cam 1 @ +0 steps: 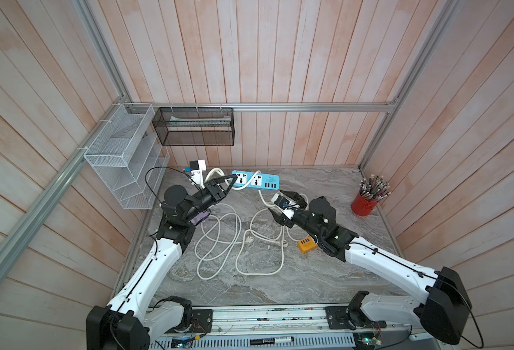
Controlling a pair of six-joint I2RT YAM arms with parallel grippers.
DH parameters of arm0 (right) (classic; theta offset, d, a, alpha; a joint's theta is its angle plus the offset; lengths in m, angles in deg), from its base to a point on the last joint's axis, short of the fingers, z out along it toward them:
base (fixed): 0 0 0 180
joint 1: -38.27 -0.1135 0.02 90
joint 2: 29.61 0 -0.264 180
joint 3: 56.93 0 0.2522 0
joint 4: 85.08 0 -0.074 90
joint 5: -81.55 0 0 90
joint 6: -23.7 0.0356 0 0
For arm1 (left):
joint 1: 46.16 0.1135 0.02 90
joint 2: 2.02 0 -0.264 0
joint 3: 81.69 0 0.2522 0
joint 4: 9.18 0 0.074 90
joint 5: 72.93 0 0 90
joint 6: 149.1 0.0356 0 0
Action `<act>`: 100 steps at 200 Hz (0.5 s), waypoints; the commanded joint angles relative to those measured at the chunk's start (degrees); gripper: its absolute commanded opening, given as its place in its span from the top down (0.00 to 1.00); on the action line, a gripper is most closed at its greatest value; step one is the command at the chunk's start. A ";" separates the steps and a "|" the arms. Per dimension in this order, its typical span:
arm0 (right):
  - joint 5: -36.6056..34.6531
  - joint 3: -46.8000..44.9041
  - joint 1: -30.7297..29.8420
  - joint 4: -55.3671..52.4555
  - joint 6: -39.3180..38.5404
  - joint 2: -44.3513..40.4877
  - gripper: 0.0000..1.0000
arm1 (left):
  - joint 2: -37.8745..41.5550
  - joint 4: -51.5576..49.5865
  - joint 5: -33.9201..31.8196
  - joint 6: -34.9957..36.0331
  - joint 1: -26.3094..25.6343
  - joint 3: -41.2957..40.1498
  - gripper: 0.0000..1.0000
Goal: Unwrap the cord wrapped around the power strip
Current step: Unwrap the power cord from the power strip.
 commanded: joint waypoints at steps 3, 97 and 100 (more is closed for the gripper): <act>1.66 2.47 -0.42 0.42 -0.46 1.76 0.62 | 1.83 2.53 0.71 -0.41 0.25 0.92 1.00; 0.92 -0.59 4.65 0.14 9.40 -0.93 1.00 | 1.56 5.74 1.14 -2.29 0.36 1.65 1.00; 1.24 -0.52 5.29 0.47 10.09 -0.82 1.00 | 1.64 5.74 1.30 -2.36 0.36 1.65 1.00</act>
